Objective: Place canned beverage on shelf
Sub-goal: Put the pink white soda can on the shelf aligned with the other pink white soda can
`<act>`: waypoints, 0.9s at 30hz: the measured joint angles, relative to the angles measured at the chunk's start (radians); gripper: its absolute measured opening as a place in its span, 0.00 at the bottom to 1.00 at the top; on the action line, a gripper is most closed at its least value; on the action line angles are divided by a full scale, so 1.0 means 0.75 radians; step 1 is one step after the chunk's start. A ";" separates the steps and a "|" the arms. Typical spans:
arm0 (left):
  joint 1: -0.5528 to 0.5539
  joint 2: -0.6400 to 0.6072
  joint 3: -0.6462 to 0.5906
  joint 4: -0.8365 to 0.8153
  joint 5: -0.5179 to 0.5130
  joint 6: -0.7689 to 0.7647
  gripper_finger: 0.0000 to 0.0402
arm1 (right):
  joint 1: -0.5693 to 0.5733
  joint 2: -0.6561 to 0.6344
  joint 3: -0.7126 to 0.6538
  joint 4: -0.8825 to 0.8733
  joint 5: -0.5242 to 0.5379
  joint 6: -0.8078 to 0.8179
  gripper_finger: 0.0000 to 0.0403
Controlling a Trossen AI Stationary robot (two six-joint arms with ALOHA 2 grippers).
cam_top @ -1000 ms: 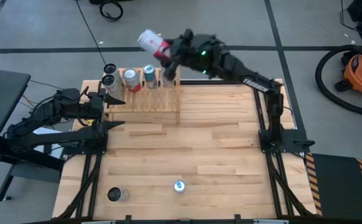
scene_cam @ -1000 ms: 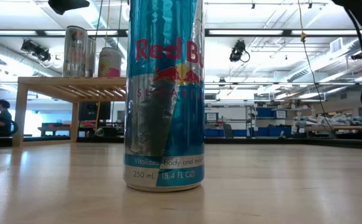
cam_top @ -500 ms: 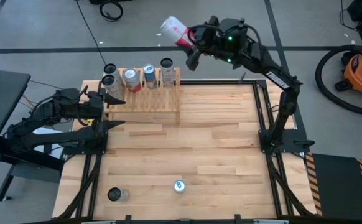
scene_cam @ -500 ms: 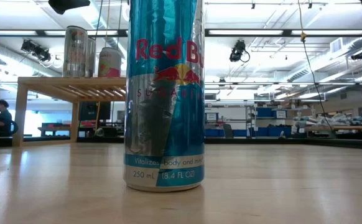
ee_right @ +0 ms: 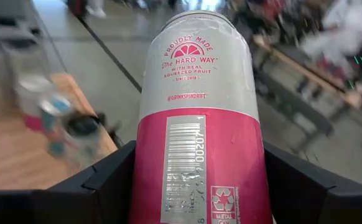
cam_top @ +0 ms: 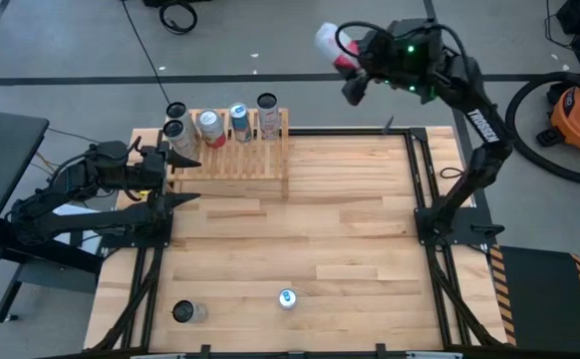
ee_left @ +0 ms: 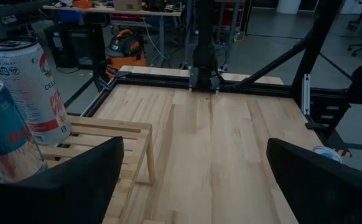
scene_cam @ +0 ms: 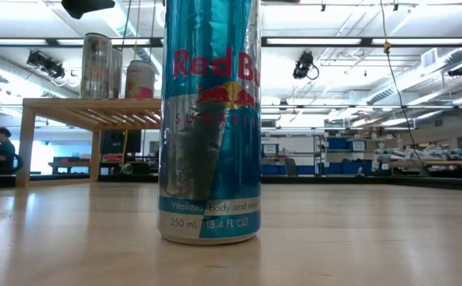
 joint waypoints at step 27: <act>0.000 0.002 0.000 0.039 -0.005 0.001 0.99 | -0.038 -0.691 -1.655 1.212 -0.360 0.341 0.73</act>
